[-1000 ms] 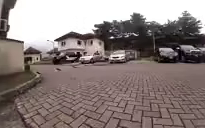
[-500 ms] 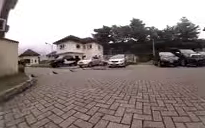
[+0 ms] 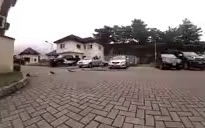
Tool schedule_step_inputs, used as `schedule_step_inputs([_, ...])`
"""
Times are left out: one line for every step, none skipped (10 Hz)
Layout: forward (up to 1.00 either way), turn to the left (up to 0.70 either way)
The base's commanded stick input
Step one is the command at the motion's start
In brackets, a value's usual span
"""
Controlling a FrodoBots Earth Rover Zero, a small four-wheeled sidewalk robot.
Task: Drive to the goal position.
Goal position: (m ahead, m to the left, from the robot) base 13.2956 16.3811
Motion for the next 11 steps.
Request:
schedule_step_inputs([0.70, 0.35])
schedule_step_inputs([0.70, 0.35])
schedule_step_inputs([0.70, 0.35])
schedule_step_inputs([0.70, 0.35])
schedule_step_inputs([0.70, 0.35])
schedule_step_inputs([0.70, 0.35])
schedule_step_inputs([0.70, 0.30])
schedule_step_inputs([0.70, 0.12])
schedule_step_inputs([0.70, 0.00])
schedule_step_inputs([0.70, 0.00])
schedule_step_inputs([0.70, 0.00])
